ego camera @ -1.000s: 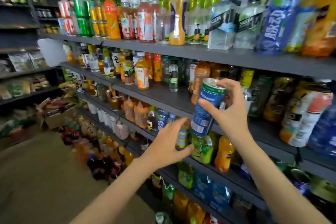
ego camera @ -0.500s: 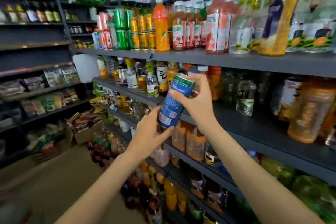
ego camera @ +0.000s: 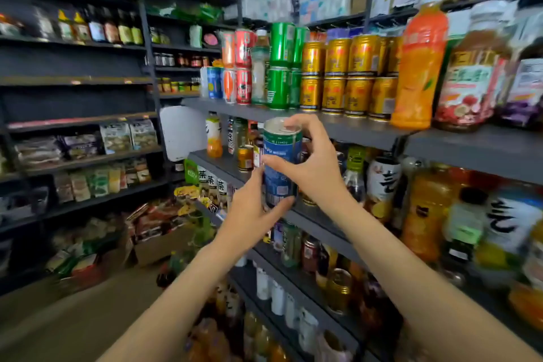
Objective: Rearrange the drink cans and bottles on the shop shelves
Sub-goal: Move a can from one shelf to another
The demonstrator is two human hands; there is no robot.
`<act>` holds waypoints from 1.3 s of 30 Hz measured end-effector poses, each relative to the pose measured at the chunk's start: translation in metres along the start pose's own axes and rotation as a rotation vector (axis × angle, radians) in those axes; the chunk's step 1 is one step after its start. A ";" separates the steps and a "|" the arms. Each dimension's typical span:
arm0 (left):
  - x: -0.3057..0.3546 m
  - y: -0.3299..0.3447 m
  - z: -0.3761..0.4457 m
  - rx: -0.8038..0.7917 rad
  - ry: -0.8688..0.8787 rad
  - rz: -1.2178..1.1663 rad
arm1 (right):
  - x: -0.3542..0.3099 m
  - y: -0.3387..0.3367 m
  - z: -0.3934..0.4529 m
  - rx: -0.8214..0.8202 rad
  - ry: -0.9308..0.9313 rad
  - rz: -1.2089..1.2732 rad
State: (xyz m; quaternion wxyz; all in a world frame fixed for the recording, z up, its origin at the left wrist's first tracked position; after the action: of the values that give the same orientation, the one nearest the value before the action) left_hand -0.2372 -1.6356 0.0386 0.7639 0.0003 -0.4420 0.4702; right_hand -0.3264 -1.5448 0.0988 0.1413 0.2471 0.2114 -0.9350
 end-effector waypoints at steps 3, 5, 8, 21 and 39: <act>-0.059 -0.046 0.037 0.024 0.041 -0.101 | 0.012 0.071 0.048 -0.007 0.012 0.009; -0.099 -0.079 0.067 0.009 0.041 -0.131 | 0.022 0.114 0.081 -0.047 0.043 -0.017; -0.156 -0.126 0.123 0.015 0.044 -0.090 | 0.040 0.164 0.127 -0.085 0.076 -0.110; -0.327 -0.221 0.344 0.240 -0.004 -0.254 | 0.170 0.298 0.288 -0.163 -0.024 -0.754; -0.478 -0.259 0.549 -0.147 -0.095 -0.041 | 0.252 0.467 0.448 -0.590 0.418 -0.989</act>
State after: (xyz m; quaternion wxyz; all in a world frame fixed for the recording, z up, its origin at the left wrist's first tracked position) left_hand -0.5019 -2.3515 0.1575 0.7496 -0.0244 -0.5111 0.4199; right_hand -0.5456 -2.2000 0.1681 -0.2915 0.2484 0.5741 -0.7237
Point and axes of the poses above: each hand's wrist, its own z-axis towards the middle knuckle, its own y-axis out of the palm, x = y × z, the point moved 1 cm from there along z, towards the middle knuckle, and after that the axes turned 9 degrees about -z, right-handed, at the moved point
